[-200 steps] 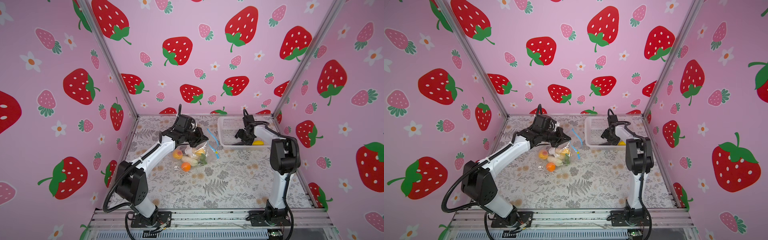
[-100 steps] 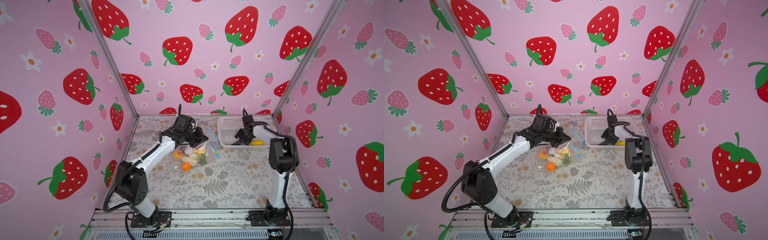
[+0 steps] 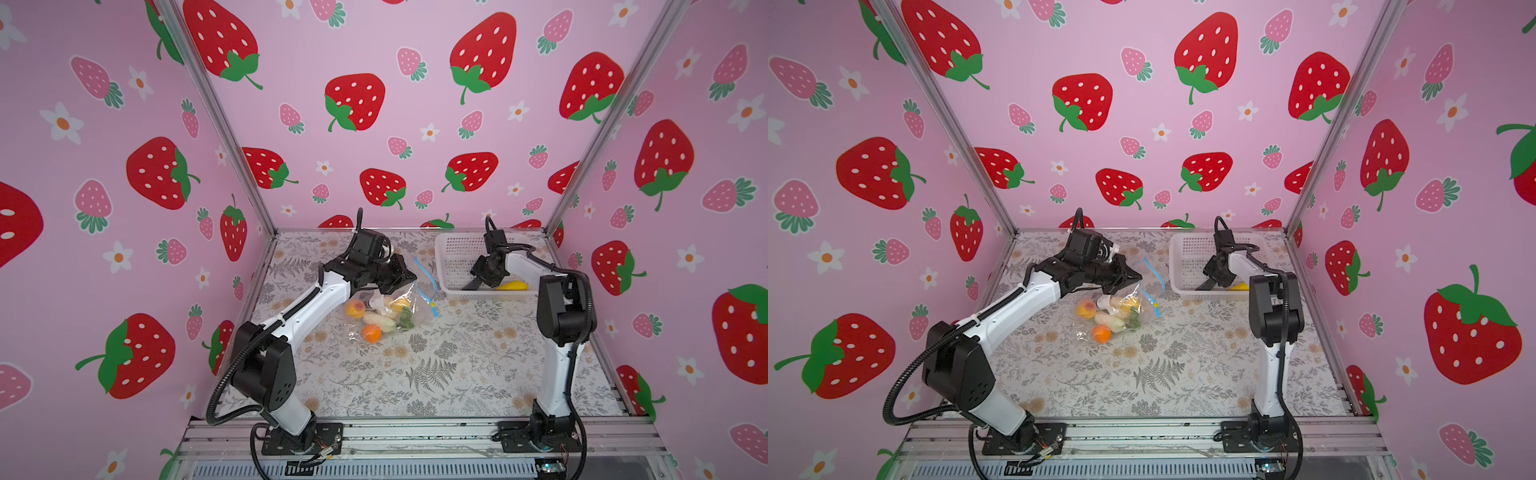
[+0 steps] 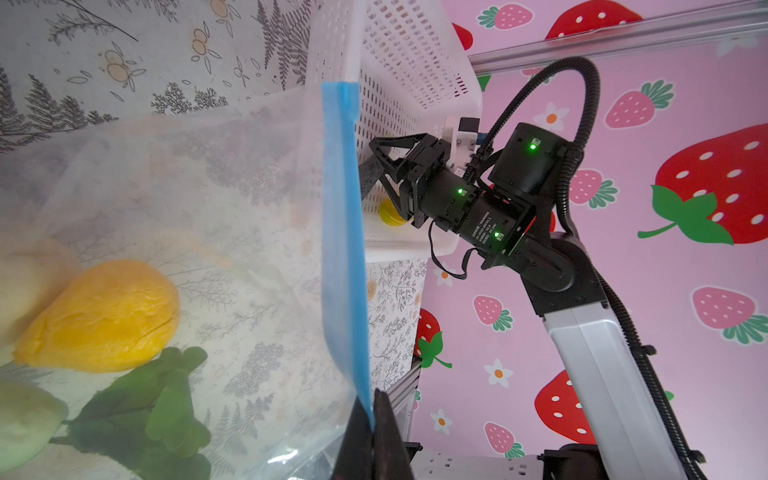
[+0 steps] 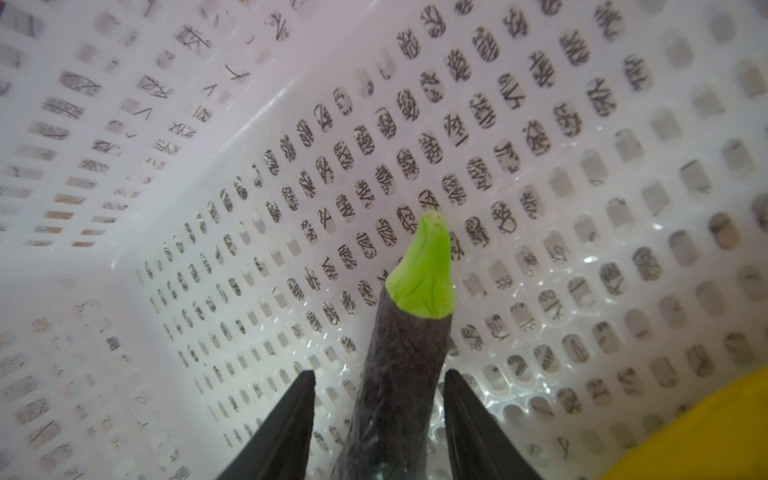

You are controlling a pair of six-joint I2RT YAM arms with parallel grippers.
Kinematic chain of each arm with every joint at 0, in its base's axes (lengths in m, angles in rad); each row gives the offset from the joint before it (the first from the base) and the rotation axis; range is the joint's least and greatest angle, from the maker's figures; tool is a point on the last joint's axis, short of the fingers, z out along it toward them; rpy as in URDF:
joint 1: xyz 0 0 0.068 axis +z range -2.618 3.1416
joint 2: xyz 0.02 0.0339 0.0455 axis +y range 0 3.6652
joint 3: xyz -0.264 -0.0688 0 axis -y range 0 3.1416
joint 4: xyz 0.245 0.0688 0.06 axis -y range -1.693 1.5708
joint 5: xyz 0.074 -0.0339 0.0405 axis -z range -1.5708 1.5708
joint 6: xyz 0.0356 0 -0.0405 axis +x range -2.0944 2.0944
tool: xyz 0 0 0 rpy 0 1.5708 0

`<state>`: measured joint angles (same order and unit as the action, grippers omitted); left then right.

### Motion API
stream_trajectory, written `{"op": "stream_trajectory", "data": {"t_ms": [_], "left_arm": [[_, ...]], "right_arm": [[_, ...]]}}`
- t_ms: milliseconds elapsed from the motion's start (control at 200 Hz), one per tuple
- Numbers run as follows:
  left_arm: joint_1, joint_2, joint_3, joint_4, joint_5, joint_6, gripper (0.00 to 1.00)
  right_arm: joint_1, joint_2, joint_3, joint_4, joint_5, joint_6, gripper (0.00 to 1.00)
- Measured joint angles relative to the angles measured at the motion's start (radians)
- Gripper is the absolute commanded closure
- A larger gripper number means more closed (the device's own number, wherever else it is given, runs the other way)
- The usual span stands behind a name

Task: Place the food in the zip-top bag and seal the zipper
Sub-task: 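Lower the right gripper onto the dark eggplant in the basket and close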

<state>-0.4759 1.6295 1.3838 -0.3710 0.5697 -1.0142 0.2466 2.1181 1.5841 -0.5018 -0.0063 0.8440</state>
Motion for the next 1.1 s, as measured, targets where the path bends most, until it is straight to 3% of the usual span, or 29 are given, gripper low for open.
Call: {"op": "stream_trajectory", "data": {"t_ms": [460, 880, 980, 1100], "left_arm": [[0.008, 0.0, -0.002, 0.0, 0.006, 0.002, 1.0], [0.011, 0.0, -0.002, 0.0, 0.01, 0.005, 1.0], [0.012, 0.0, -0.002, 0.0, 0.011, 0.005, 1.0], [0.013, 0.0, -0.002, 0.0, 0.01, 0.008, 1.0]], "right_arm": [[0.0, 0.054, 0.066, -0.016, 0.087, -0.033, 0.48], [-0.001, 0.085, 0.108, -0.035, 0.139, -0.065, 0.66], [-0.001, 0.092, 0.117, -0.035, 0.144, -0.068, 0.75], [-0.001, 0.093, 0.122, -0.032, 0.143, -0.075, 0.76]]}}
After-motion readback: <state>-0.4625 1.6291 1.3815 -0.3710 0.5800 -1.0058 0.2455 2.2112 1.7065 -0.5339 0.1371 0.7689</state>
